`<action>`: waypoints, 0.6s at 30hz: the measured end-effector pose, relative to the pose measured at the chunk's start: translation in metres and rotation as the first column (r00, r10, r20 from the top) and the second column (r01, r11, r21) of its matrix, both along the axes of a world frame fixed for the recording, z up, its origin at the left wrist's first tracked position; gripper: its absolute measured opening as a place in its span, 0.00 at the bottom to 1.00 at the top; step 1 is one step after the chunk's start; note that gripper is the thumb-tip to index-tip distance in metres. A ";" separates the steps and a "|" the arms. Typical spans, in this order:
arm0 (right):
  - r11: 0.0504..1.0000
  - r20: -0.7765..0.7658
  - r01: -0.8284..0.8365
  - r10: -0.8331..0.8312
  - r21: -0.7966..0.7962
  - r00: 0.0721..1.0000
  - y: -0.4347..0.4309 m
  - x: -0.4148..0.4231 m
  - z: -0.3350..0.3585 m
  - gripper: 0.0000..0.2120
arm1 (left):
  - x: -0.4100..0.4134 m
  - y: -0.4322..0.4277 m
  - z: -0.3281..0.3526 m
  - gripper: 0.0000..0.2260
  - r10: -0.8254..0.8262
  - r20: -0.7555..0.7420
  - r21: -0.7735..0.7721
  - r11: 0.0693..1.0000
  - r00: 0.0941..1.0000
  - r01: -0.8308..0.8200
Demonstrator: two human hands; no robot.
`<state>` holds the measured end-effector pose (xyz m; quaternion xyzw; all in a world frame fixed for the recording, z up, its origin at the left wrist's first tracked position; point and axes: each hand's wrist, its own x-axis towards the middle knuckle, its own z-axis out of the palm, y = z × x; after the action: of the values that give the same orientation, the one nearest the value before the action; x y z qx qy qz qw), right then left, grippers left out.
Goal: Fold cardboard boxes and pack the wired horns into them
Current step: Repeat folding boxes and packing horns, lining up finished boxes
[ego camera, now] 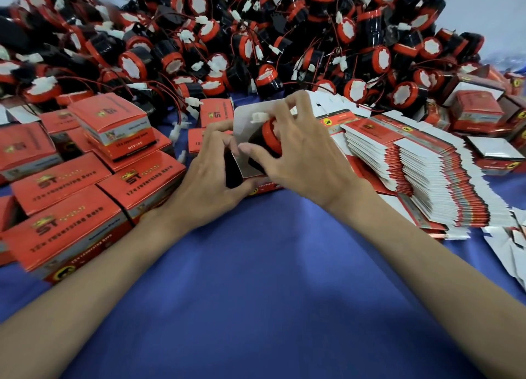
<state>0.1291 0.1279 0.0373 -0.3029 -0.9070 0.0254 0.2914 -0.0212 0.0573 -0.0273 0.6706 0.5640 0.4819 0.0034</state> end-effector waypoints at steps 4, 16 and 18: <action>0.975 0.178 -0.153 0.182 -0.162 0.967 0.005 0.004 0.002 0.25 | 0.000 0.000 0.000 0.21 -0.011 -0.026 -0.002 1.000 1.000 0.011; 0.997 -0.142 0.056 -0.064 -0.057 0.988 0.001 -0.005 -0.006 0.31 | 0.002 -0.002 0.001 0.23 -0.005 0.097 -0.075 0.997 0.995 0.013; 0.995 -0.194 0.067 -0.081 -0.077 0.978 -0.001 -0.006 -0.010 0.30 | 0.001 -0.002 0.003 0.22 -0.017 0.149 -0.063 0.998 0.989 0.027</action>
<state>0.1229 0.1264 0.0277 -0.3424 -0.8604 0.0760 0.3697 -0.0202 0.0549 -0.0244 0.6387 0.5700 0.5118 0.0722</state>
